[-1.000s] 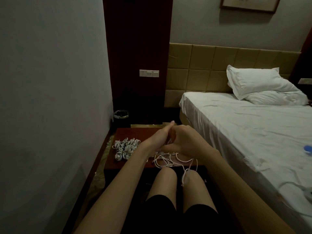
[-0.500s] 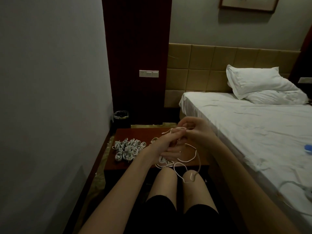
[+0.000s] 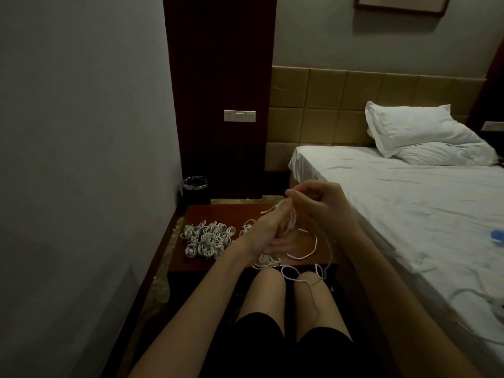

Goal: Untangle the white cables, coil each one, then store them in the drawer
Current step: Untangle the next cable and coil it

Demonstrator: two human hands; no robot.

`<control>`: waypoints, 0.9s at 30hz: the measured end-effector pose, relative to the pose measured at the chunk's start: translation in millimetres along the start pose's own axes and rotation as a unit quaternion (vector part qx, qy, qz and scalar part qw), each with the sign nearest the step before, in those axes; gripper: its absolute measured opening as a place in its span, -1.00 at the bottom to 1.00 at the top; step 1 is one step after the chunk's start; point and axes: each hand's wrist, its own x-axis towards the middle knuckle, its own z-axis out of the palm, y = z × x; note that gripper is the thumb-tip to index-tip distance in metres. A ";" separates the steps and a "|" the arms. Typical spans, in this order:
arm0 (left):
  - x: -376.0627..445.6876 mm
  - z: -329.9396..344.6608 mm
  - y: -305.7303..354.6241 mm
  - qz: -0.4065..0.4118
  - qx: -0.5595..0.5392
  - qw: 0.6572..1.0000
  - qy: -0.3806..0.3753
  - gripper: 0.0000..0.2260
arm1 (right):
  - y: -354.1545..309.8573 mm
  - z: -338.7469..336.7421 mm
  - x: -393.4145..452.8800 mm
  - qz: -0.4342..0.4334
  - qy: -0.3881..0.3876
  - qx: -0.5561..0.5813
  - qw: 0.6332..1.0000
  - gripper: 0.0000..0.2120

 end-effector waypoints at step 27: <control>1.4 -16.9 4.0 0.117 -0.393 0.863 0.295 -0.55 | 25.7 40.2 -42.4 -0.056 -0.049 -0.190 0.979 -0.84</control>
